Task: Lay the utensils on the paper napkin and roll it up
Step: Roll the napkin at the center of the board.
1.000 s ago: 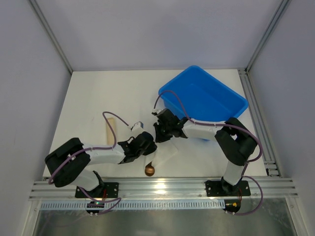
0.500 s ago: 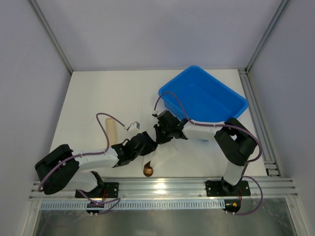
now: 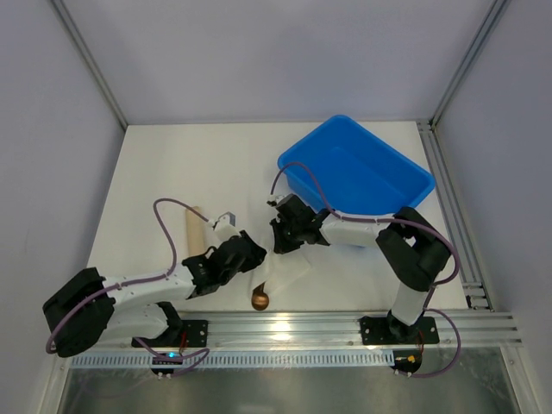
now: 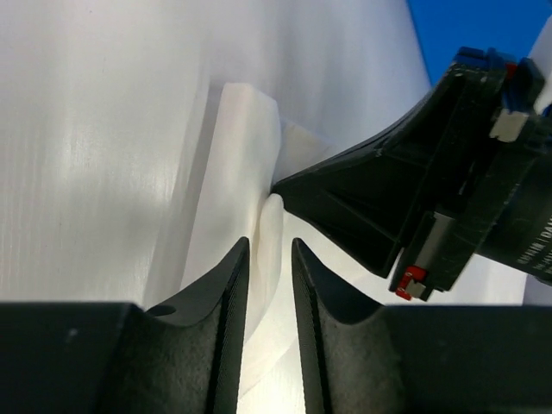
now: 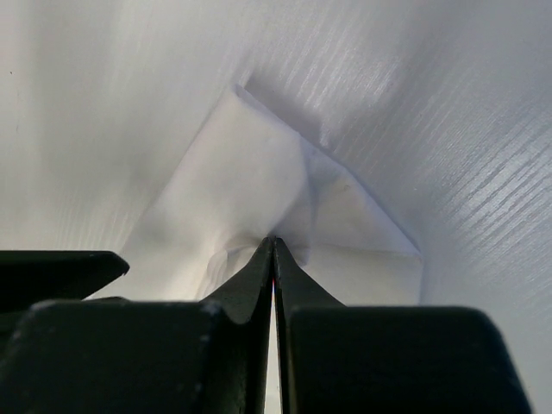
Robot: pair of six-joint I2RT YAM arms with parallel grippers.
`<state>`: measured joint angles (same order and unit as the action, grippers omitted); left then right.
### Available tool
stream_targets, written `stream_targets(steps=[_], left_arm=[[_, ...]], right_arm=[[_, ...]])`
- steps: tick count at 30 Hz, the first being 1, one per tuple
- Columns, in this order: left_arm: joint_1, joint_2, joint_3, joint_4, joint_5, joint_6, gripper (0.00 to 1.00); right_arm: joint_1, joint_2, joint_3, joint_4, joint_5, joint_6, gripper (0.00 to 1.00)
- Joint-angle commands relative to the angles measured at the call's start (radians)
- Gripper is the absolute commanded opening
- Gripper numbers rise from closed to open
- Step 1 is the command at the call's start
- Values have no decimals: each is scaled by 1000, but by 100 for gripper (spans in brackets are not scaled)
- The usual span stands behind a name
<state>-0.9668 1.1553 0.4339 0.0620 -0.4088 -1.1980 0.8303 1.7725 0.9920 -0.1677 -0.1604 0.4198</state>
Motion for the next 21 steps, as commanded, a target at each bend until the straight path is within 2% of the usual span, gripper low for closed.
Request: stream_targets(steps=[1, 11, 21], left_arm=[[-3, 44, -8, 64, -27, 32, 27], [-3, 155, -21, 148, 18, 28, 13], [-3, 242, -17, 217, 64, 14, 7]], right_arm=[[7, -53, -4, 2, 9, -15, 4], [9, -64, 2, -1, 10, -13, 4], [7, -84, 23, -21, 15, -15, 4]])
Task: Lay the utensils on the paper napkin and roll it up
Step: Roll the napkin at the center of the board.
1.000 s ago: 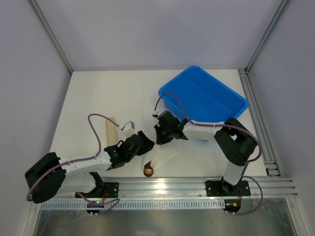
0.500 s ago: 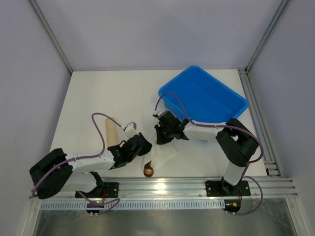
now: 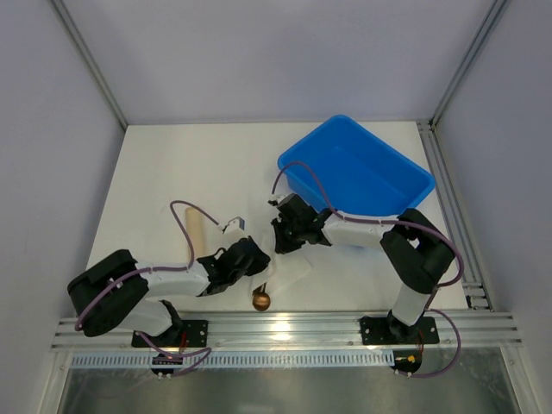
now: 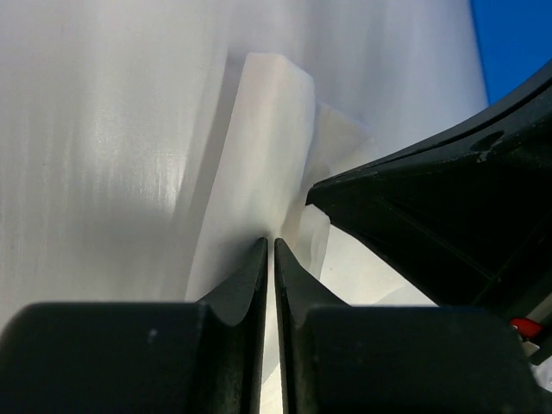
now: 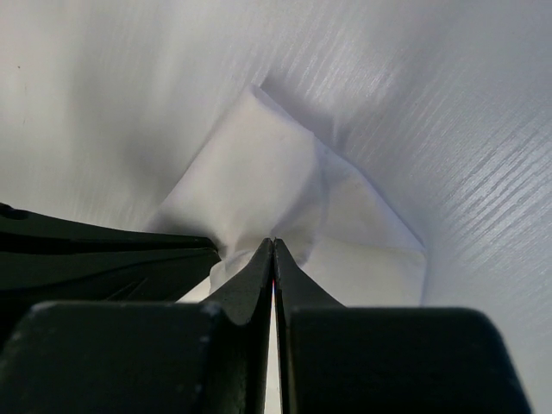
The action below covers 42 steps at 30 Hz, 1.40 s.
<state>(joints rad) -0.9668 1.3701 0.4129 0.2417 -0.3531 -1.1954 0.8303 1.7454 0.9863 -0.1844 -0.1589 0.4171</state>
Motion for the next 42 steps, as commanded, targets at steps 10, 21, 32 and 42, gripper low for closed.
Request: stream_targets(steps=[10, 21, 32, 42], left_arm=[[-3, 21, 15, 19, 16, 17, 5], [-3, 37, 32, 16, 28, 20, 5], [-3, 29, 29, 8, 20, 14, 5], [-3, 35, 26, 10, 14, 8, 5]], right_arm=[[9, -106, 89, -62, 19, -27, 4], [12, -78, 97, -50, -13, -23, 4], [13, -55, 28, 10, -53, -1, 4], [12, -93, -73, 33, -51, 6, 4]])
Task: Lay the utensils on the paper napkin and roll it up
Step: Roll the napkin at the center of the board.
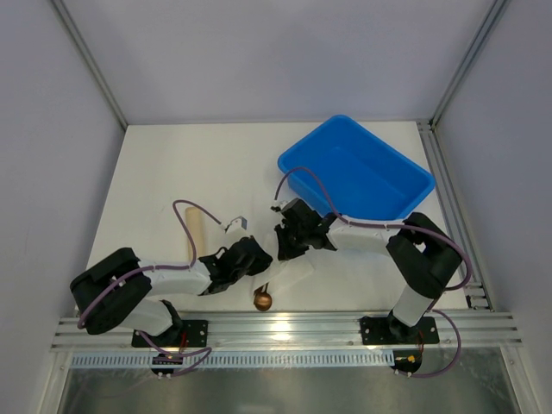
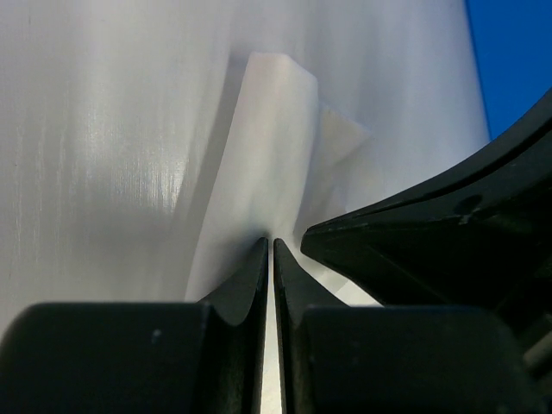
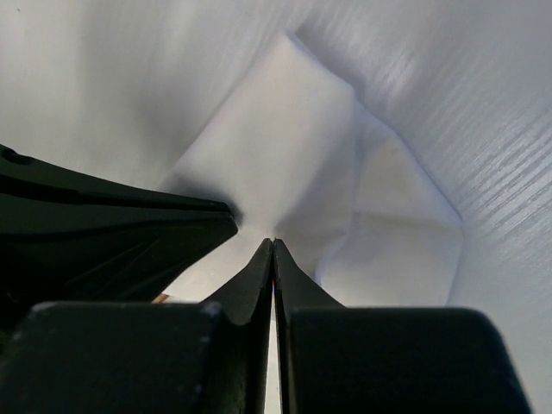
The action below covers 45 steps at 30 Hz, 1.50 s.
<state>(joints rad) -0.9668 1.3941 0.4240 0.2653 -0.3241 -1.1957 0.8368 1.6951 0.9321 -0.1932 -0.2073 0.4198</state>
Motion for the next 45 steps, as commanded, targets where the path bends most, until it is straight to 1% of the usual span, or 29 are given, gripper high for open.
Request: stream_targets(steps=[1, 10, 16, 17, 18, 19, 20, 21, 23, 24, 25, 26, 27, 28, 29, 30, 31, 32, 34, 36, 38, 40, 45], left_arm=[[-3, 11, 13, -14, -15, 8, 5], [-3, -12, 9, -26, -29, 18, 6], [10, -131, -8, -47, -50, 77, 11], [14, -153, -7, -73, -58, 109, 13], [19, -197, -1, -101, -64, 123, 19], [29, -223, 16, -135, -75, 137, 22], [36, -248, 27, -220, -96, 154, 27], [43, -298, 36, -259, -99, 162, 29], [91, -337, 54, -329, -69, 186, 32], [115, -358, 56, -351, 1, 227, 36], [146, -365, 58, -359, 41, 248, 36], [208, -366, 49, -354, 92, 269, 39], [244, -366, 38, -335, 156, 292, 39], [275, -356, 27, -275, 268, 332, 40], [327, -342, 15, -234, 317, 349, 41], [341, -327, 19, -198, 379, 382, 41], [349, -284, 28, -190, 402, 398, 42], [353, -261, 36, -180, 427, 413, 48], [358, -207, 67, -131, 488, 444, 54], [361, -138, 79, -83, 531, 443, 59], [364, -72, 85, -17, 539, 435, 61], [366, -29, 105, -12, 531, 432, 61], [379, 52, 96, 89, 548, 409, 61]], right_arm=[[5, -45, -32, 43, -4, 7, 4], [5, -45, -88, 86, -3, 16, 4], [7, -38, -113, 110, -1, 22, 4], [7, -38, -113, 112, 0, 22, 4], [7, -38, -113, 110, -1, 20, 4], [5, -40, -115, 109, 2, 20, 4], [5, -41, -116, 110, 2, 20, 4], [5, -41, -115, 109, 3, 19, 4], [5, -41, -115, 109, 6, 19, 4], [5, -40, -115, 110, 6, 16, 4], [5, -38, -111, 110, 6, 17, 4], [5, -34, -110, 110, 3, 16, 4], [5, -32, -110, 112, 3, 16, 4], [5, -29, -107, 112, 2, 16, 4], [5, -29, -105, 110, 3, 16, 4], [5, -31, -105, 110, 3, 14, 4], [5, -31, -105, 109, 3, 14, 4], [5, -31, -104, 109, 5, 14, 4], [7, -28, -98, 106, 5, 13, 4], [5, -25, -96, 101, 5, 10, 4], [5, -26, -93, 97, 8, 10, 4], [7, -26, -88, 95, 9, 8, 4], [5, -28, -87, 89, 11, 7, 4]])
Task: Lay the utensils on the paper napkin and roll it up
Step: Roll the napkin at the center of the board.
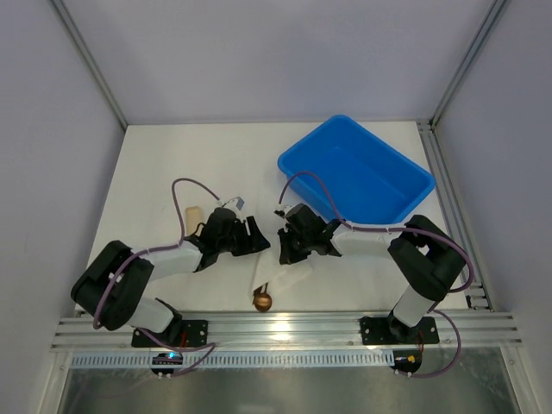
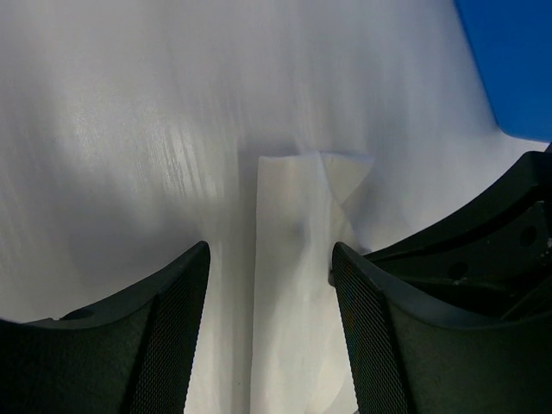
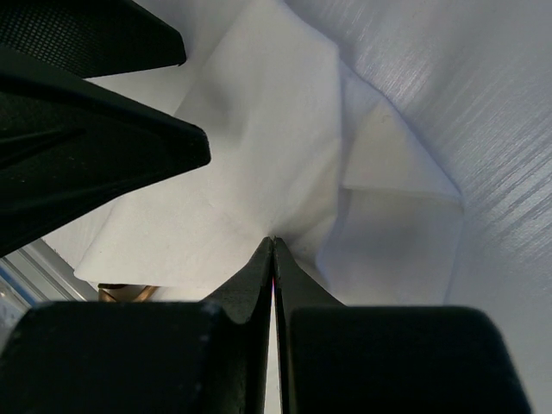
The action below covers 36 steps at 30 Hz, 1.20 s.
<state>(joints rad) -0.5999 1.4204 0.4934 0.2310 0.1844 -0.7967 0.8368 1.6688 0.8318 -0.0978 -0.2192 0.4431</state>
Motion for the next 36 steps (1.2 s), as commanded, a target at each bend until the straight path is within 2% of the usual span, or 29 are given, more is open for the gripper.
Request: stream_targets(steps=[1, 7, 17, 25, 36], left_arm=[[14, 35, 27, 131, 41, 10, 61], [55, 109, 27, 210, 112, -1, 60], [92, 207, 25, 298, 161, -24, 48], [94, 218, 22, 307, 158, -29, 38], [98, 184, -6, 300, 148, -33, 33]], right_arm=[[5, -1, 12, -6, 23, -15, 4], [5, 3, 16, -5, 26, -18, 4], [7, 5, 23, -13, 30, -21, 4], [7, 6, 29, -19, 32, -27, 4], [7, 12, 29, -20, 35, -27, 4]])
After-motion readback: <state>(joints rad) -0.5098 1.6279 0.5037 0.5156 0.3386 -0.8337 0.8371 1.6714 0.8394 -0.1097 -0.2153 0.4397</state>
